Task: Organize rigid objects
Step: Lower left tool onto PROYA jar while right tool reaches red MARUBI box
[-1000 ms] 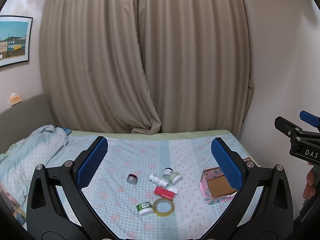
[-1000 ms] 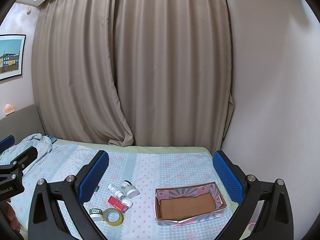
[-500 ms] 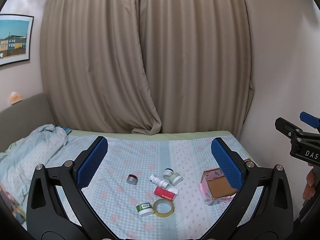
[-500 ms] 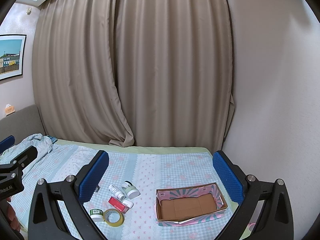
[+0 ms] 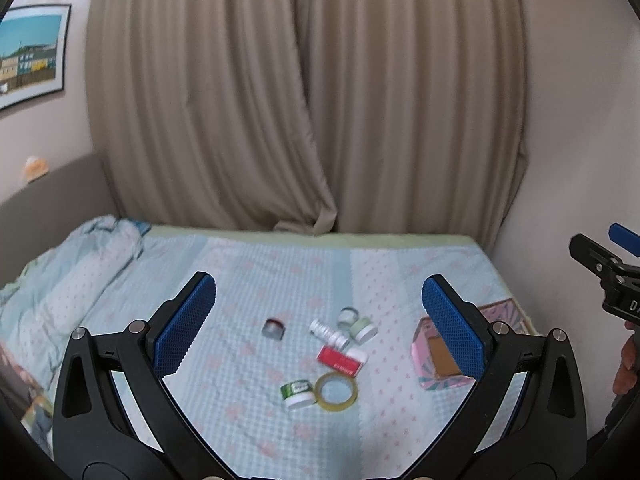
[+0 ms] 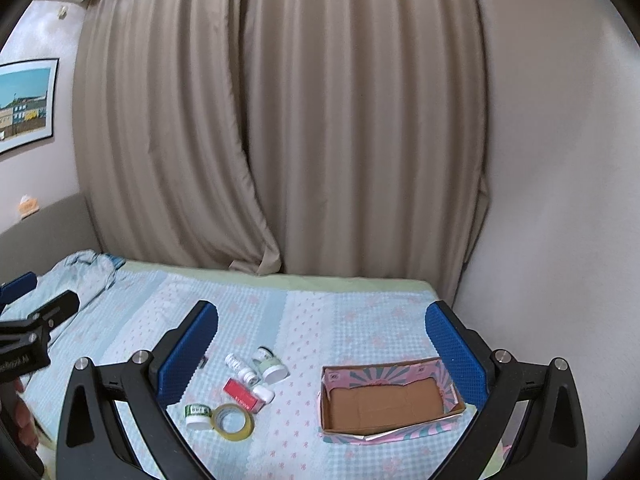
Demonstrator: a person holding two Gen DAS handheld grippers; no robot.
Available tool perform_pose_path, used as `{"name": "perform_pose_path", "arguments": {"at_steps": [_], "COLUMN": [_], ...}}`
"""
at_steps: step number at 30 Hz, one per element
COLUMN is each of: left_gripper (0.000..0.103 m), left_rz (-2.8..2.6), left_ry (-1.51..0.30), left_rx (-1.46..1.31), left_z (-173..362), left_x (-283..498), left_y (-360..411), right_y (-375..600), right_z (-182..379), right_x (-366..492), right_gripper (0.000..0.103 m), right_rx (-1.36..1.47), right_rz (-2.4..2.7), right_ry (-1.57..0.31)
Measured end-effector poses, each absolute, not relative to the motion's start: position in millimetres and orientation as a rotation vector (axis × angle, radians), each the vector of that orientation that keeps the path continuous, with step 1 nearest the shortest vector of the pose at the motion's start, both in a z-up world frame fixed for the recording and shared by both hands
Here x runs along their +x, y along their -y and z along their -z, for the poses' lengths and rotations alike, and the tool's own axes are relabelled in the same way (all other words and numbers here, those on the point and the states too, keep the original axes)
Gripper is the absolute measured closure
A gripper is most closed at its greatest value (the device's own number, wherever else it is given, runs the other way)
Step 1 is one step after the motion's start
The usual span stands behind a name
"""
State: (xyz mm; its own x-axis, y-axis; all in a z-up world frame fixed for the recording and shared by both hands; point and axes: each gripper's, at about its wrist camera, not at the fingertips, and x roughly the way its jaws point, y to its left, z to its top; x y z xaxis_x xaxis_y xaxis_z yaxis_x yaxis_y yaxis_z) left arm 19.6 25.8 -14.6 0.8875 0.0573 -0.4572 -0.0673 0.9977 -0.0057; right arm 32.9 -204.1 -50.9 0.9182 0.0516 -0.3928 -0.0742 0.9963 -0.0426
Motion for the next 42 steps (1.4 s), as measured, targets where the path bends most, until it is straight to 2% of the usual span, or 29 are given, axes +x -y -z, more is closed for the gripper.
{"name": "perform_pose_path", "arguments": {"at_steps": [15,23,33,42], "left_gripper": [0.0,0.0,0.001,0.004], "left_rz": [-0.041,0.032,0.086,0.097], "left_ry": [-0.745,-0.887,-1.092,-1.23], "left_rx": [-0.088,-0.053,-0.033,-0.018], "left_z": [107,187,308,399], "left_x": [126,219,329,396], "left_y": [-161,-222,-226,-203], "right_y": [123,67,28,-7], "right_z": [154,233,343,443], "right_x": [122,182,260,303], "right_gripper": [0.0,0.0,0.0,0.0], "right_rx": [-0.012,-0.014,-0.141,-0.403], "right_rz": [-0.074,0.025,0.062,-0.013], "right_ry": [-0.707,-0.855,-1.042,-1.181]}}
